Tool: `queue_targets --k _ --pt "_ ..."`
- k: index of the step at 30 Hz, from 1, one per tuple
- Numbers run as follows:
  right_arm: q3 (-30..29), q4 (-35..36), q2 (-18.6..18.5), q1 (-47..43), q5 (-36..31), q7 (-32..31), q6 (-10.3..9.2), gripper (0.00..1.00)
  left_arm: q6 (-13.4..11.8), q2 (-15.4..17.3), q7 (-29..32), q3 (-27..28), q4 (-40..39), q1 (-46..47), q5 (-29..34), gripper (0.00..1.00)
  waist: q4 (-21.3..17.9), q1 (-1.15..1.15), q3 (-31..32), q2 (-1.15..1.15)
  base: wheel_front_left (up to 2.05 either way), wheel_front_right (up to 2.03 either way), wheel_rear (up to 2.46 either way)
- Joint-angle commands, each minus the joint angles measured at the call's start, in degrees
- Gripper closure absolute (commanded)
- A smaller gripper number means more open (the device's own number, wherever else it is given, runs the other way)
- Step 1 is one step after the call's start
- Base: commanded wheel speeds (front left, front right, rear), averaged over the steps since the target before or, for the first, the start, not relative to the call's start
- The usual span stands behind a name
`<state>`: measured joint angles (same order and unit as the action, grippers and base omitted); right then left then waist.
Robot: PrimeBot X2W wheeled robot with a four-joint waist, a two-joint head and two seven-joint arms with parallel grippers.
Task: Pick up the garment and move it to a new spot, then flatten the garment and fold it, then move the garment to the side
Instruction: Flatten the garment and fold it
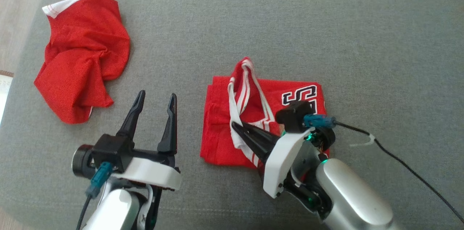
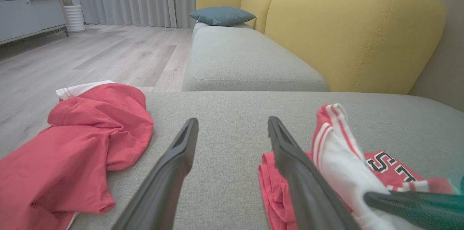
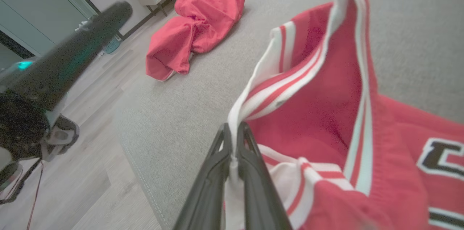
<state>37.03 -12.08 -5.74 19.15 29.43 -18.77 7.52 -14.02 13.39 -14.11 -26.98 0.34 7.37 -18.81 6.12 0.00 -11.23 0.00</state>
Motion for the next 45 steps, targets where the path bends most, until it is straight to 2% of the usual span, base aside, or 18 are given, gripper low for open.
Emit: queue_targets --k 1,2,3,6,10,15,21,27,34,45 --pt "0.9 1.53 1.52 2.06 0.12 1.11 -0.03 0.81 0.25 0.39 -0.05 2.06 -1.51 2.39 -0.3 0.0 0.13 0.0 -0.15 0.0 0.0 0.0 0.0" --pt "1.24 0.34 1.72 2.37 0.53 2.27 -0.03 0.23 0.22 0.36 -0.06 2.01 -1.37 2.38 -0.31 0.0 0.2 0.0 -0.21 0.0 0.0 0.0 0.0" --pt "1.47 -0.38 1.87 2.88 0.44 3.88 -0.03 0.0 0.15 0.38 -0.08 2.04 -1.32 2.36 -0.33 0.0 0.13 0.0 -0.38 0.0 0.0 0.0 0.0" --pt "0.91 -0.39 2.18 4.48 -0.21 11.2 -0.03 0.0 -0.03 0.54 -0.13 2.25 -1.18 2.35 -0.39 0.0 -0.18 0.0 -0.68 0.0 0.0 0.0 0.0" --pt "-0.91 3.26 2.07 5.78 -1.32 20.72 -0.03 0.0 -0.24 0.81 -0.17 2.41 -1.16 2.65 -0.28 0.0 -0.76 0.0 -0.99 0.0 0.0 0.0 0.0" --pt "-9.45 10.07 -0.8 3.51 -6.58 25.96 -0.03 0.0 -0.99 1.64 0.04 2.64 -1.41 2.77 0.43 0.0 -1.81 0.0 -1.06 0.0 0.0 0.0 0.0" --pt "-24.19 18.24 -4.0 -6.42 -14.9 24.86 -0.03 0.0 -2.61 2.97 0.2 3.24 -2.35 2.51 1.84 0.0 -3.17 0.0 -0.98 0.0 0.0 0.0 0.0" --pt "-34.76 22.58 -3.33 -17.97 -17.63 22.68 -0.03 0.0 -4.33 4.38 0.03 3.96 -3.69 1.29 3.28 0.0 -4.4 0.0 0.16 0.0 0.0 0.0 0.0" --pt "-36.88 24.65 -1.04 -24.17 -17.89 21.25 -0.03 0.0 -5.23 5.78 -0.16 4.32 -4.84 -1.48 3.78 0.0 -4.86 0.0 3.21 0.0 0.0 0.0 0.0" --pt "-37.39 25.74 0.26 -29.05 -17.82 19.39 -0.03 0.0 -5.87 6.59 0.66 2.9 -4.83 -6.82 3.46 0.0 -4.02 0.0 8.58 0.0 0.0 0.0 0.0"
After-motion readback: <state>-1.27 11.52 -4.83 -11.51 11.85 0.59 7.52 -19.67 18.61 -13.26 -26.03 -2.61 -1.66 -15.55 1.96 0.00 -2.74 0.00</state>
